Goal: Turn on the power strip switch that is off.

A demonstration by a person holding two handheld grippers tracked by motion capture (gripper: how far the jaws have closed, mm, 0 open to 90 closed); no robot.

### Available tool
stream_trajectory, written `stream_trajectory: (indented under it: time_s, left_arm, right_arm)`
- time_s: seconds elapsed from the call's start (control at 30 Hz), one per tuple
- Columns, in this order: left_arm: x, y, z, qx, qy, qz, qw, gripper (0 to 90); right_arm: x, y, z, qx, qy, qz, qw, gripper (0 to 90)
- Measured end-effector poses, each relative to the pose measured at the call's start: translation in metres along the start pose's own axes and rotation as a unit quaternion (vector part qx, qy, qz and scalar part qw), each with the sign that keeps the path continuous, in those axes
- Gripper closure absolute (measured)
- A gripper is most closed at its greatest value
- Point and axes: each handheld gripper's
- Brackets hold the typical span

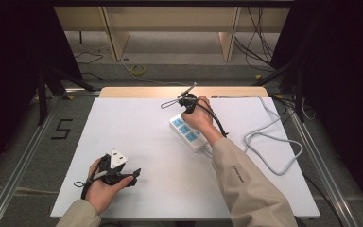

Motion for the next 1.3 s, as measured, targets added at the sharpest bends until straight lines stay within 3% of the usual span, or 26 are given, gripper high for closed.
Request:
stream_trajectory:
  time_s: [1.3]
  left_arm:
    - [0.0007,0.0003,0.0,0.002,0.001,0.002,1.0,22.7]
  right_arm:
    - [0.0009,0.001,-0.002,0.015,-0.005,-0.002,0.9999,90.0]
Point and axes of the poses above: each handheld gripper's, and its own axes: x roughly forward along the jaws, y roughly out of its underside, z roughly to its left, and after that the axes turned 7 degrees about -z, right-handed
